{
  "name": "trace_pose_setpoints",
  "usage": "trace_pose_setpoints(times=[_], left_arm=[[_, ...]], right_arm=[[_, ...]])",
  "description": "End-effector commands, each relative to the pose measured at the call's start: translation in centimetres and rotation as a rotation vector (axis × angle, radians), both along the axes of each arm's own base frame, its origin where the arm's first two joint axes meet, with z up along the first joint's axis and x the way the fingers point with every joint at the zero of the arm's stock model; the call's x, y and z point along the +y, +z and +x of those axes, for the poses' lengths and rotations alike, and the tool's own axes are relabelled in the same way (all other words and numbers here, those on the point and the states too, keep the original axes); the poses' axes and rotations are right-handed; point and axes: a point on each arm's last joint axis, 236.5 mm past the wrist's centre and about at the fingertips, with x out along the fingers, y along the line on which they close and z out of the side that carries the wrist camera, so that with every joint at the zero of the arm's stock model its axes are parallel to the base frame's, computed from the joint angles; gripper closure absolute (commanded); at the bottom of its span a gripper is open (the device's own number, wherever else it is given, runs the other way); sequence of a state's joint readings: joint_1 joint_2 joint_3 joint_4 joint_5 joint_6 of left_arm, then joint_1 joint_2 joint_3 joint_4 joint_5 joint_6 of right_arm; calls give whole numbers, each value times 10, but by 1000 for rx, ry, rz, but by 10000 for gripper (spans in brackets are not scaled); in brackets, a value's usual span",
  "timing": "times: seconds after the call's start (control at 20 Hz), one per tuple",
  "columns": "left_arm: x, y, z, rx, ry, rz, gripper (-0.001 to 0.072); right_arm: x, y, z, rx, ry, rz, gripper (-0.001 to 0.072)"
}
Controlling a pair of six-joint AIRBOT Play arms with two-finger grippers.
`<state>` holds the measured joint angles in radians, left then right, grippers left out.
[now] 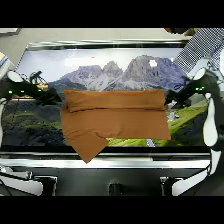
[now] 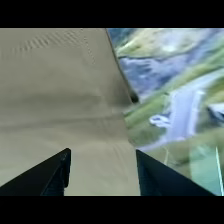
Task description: Fold the clothes and pants, and hang the long-sleeved shirts on hangers.
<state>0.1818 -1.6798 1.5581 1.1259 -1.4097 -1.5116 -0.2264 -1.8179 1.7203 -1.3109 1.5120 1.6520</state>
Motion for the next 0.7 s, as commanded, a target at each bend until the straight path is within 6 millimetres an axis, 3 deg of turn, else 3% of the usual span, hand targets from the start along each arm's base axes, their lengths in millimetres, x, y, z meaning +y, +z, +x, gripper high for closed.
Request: trace_pose_setpoints(times=[0.0,0.1,0.2,0.35,0.5,0.65], left_arm=[[38,31,-51,75,20,60,303],[44,37,-84,81,98,40,305],[37,23,-129,114,180,23,305],[-12,-9,-194,190,283,-113,305],[-54,-37,-230,199,375,-257,305],[-77,-57,-251,222,419,-343,305]], right_arm=[[-29,50,-2,-123,-10,-30,233],[-39,66,-11,-154,-62,9,236],[-37,66,-27,-140,-83,47,237],[-18,54,-56,-91,-92,102,237],[-7,39,-84,-32,-95,119,237],[-1,36,-98,-20,-99,123,237]])
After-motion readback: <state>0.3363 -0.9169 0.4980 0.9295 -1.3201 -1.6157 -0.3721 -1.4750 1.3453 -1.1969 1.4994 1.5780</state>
